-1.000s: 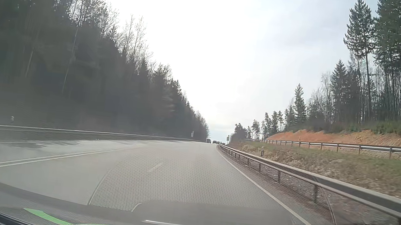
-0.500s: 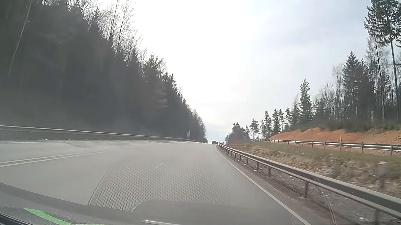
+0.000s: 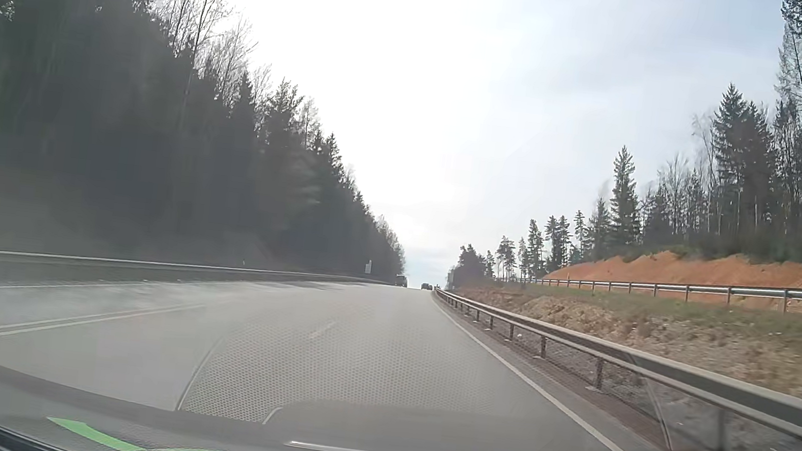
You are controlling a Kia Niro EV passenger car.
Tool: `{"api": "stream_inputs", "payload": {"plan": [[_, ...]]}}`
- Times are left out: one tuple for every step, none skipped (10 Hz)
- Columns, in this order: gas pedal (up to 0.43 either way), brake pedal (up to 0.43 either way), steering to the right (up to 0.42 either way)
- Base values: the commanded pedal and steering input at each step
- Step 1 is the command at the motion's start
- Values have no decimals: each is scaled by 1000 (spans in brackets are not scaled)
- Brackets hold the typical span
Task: Follow the waypoints while adhering to traffic rules and regulations
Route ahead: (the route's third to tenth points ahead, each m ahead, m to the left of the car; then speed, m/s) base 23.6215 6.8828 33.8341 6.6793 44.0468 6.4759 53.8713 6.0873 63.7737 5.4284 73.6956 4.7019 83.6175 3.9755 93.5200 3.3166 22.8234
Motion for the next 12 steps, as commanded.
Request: {"api": "stream_inputs", "payload": {"plan": [[358,0,7],[358,0,7],[358,0,7],[358,0,8],[358,0,7],[358,0,8],[358,0,8],[358,0,7],[370,0,8],[370,0,8],[370,0,8],[370,0,8]]}}
